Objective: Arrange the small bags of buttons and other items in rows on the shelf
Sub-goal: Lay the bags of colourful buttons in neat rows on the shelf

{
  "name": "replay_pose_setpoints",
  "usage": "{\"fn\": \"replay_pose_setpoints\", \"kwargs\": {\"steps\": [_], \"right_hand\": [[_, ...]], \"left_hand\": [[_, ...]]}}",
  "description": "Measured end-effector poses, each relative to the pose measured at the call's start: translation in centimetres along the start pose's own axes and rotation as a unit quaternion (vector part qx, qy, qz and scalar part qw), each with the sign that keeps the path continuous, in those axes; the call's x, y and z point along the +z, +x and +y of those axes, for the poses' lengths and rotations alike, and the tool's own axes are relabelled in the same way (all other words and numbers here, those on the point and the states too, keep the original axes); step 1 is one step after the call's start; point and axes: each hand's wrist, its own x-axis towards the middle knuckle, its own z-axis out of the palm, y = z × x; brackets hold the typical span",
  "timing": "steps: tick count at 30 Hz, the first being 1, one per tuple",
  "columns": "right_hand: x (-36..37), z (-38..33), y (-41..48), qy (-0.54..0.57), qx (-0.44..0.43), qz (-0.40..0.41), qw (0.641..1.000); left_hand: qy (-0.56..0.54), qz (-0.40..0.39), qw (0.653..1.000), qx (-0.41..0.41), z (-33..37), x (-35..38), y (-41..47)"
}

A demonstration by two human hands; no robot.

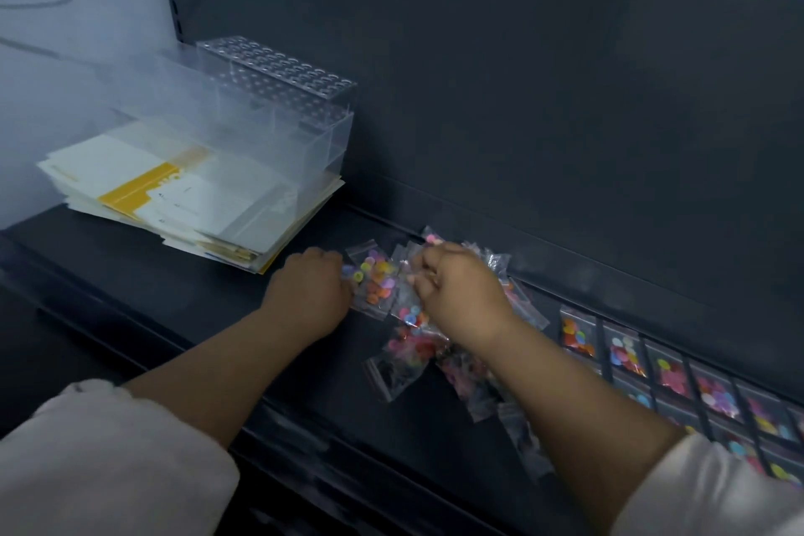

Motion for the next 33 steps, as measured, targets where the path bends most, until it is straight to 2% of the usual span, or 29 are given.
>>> {"fn": "replay_pose_setpoints", "kwargs": {"steps": [3, 7, 17, 23, 29, 33], "right_hand": [[0.2, -0.5, 3.2, -0.005, 0.016, -0.004, 1.000], [1.0, -0.5, 7.0, -0.053, 0.049, -0.058, 0.996], [4.1, -1.1, 11.6, -0.103, 0.108, -0.243, 0.959], [5.8, -0.5, 12.4, -0.062, 0.144, -0.258, 0.954], [5.1, -0.4, 11.2, 0.116, 0.165, -0.174, 0.964], [3.7, -0.5, 9.5, 0.317, 0.165, -0.038, 0.933]], "left_hand": [[0.022, 0.000, 0.999, -0.041, -0.6, 0.5, 1.2], [0.056, 0.008, 0.995, -0.087, -1.2, 0.7, 2.1], [-0.102, 0.006, 0.987, -0.124, -1.6, 0.9, 2.5], [-0.238, 0.065, 0.959, -0.143, -1.9, 0.6, 1.7], [-0.328, 0.091, 0.927, -0.160, -1.4, 0.4, 1.2], [-0.421, 0.111, 0.888, -0.149, 0.1, -1.3, 0.7]]}}
